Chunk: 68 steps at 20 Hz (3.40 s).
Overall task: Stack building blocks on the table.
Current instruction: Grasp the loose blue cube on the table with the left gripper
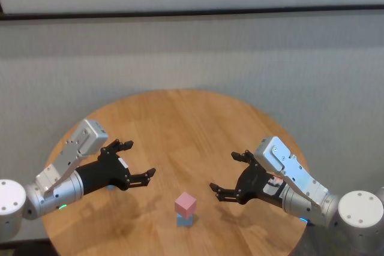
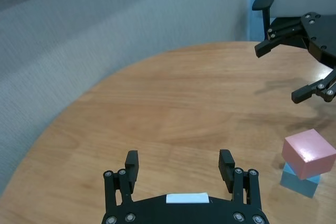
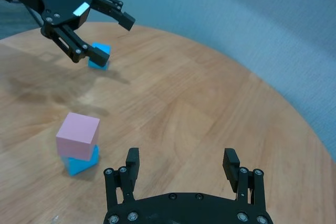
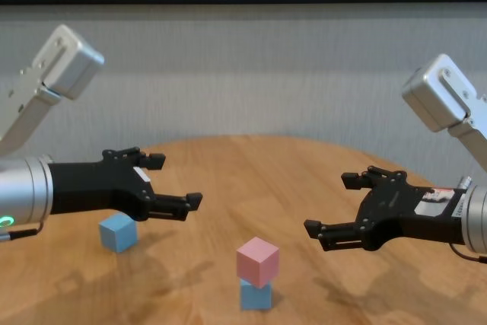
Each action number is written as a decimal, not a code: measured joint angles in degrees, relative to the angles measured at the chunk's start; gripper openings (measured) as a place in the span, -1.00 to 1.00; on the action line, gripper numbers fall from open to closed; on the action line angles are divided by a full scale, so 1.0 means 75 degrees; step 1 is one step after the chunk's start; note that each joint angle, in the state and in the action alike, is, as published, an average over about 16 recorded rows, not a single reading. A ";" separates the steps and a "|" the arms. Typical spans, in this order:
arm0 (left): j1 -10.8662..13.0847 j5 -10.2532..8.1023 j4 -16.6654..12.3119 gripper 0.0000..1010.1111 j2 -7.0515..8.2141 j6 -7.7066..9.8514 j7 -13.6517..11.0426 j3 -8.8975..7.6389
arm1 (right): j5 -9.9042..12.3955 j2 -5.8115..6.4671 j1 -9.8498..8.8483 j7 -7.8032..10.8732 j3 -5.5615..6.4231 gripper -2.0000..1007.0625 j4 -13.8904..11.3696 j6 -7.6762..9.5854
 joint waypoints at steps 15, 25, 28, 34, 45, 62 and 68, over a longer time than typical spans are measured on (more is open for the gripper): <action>-0.0002 0.0294 0.0012 0.98 0.0104 0.0561 0.0400 -0.0222 | 0.0011 0.0006 0.0005 0.0011 -0.0001 0.99 -0.0006 0.0005; 0.0244 0.0614 -0.0740 0.98 0.0407 0.1474 0.0614 -0.0306 | 0.0012 0.0007 0.0006 0.0011 -0.0001 0.99 -0.0008 0.0005; 0.0326 0.0665 -0.0939 0.98 0.0473 0.1680 0.0657 -0.0332 | 0.0012 0.0007 0.0006 0.0011 -0.0001 0.99 -0.0008 0.0005; 0.0494 0.0731 -0.1305 0.98 0.0539 0.2101 0.0832 -0.0421 | 0.0012 0.0007 0.0006 0.0011 -0.0002 0.99 -0.0008 0.0005; 0.0788 0.0812 -0.1612 0.98 0.0337 0.2660 0.1385 -0.0728 | 0.0012 0.0007 0.0006 0.0011 -0.0002 0.99 -0.0008 0.0005; 0.1179 0.0954 -0.1539 0.98 0.0053 0.2914 0.1720 -0.1186 | 0.0012 0.0007 0.0006 0.0011 -0.0002 0.99 -0.0008 0.0005; 0.1212 0.0945 -0.1498 0.98 -0.0028 0.2999 0.1661 -0.1246 | 0.0012 0.0007 0.0006 0.0011 -0.0002 0.99 -0.0008 0.0005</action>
